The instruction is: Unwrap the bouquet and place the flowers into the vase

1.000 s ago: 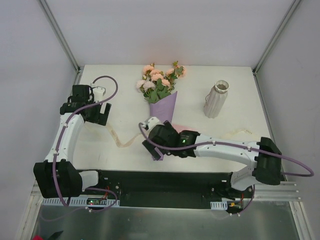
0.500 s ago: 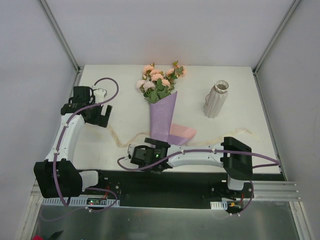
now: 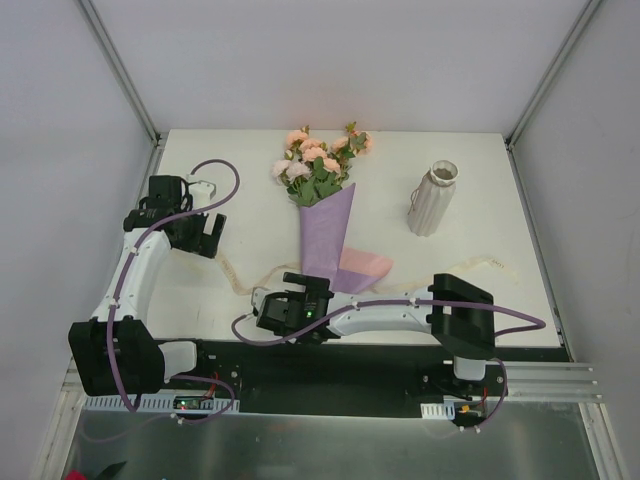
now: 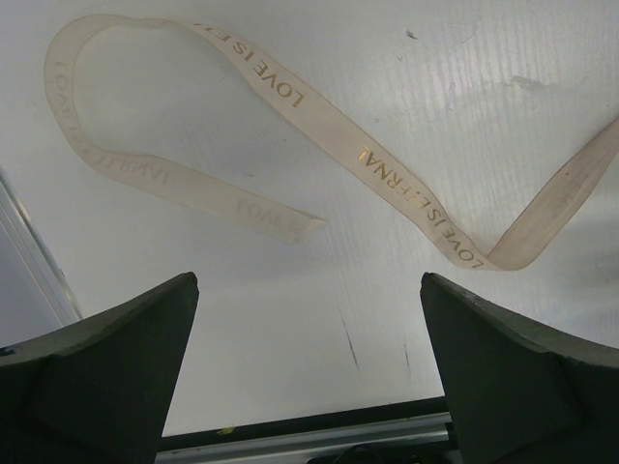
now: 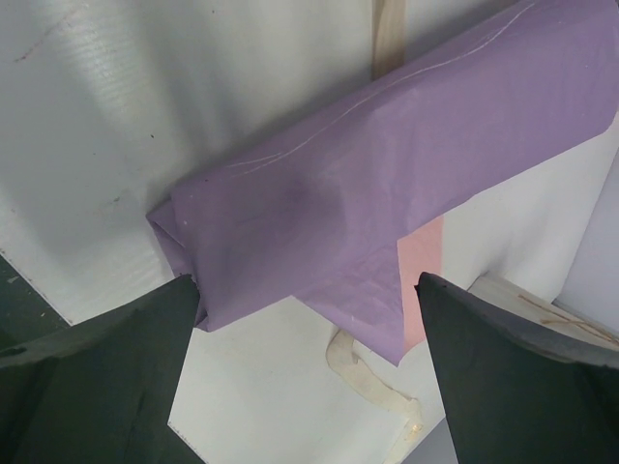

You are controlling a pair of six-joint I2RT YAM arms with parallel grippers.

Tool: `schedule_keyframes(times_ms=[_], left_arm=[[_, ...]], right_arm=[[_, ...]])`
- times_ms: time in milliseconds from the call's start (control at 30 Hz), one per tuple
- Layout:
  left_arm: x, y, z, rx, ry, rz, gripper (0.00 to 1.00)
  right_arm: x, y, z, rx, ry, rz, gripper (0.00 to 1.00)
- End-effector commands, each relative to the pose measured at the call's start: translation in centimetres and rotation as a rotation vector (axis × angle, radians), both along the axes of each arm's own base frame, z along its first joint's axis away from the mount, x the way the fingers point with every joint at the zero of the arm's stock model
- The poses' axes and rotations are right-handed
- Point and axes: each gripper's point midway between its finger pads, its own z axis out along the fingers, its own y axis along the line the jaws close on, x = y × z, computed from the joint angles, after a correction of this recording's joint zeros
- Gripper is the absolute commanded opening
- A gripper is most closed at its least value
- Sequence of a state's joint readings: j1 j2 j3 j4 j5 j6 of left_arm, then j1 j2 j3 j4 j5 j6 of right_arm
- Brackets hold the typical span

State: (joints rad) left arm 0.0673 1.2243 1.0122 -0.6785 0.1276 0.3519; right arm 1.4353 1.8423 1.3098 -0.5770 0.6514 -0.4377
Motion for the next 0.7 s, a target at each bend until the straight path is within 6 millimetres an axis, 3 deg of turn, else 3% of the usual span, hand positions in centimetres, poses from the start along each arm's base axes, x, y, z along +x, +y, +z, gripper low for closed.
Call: schedule_keyframes(times_ms=[0,267,533,667], left_arm=[[0.1,0.1,0.0,-0.003,-0.011,-0.013,0.99],[0.1,0.2,0.0,0.005,-0.015,-0.016,0.99],[0.2,0.4,0.2,0.015,-0.027,-0.009,0.99],[0.1,0.3,0.2,0.012,-0.031,-0.013,0.99]], right_arm=[[0.4,0.0,-0.4,-0.016,-0.027,0.014,1.0],[-0.2,0.2,0.0,0.023,-0.001,0.027,0.99],[1.5,0.2,-0.5,-0.021,-0.119,0.033,0.98],[2.4,0.6,0.6,0.027,-0.2,0.02,0.95]])
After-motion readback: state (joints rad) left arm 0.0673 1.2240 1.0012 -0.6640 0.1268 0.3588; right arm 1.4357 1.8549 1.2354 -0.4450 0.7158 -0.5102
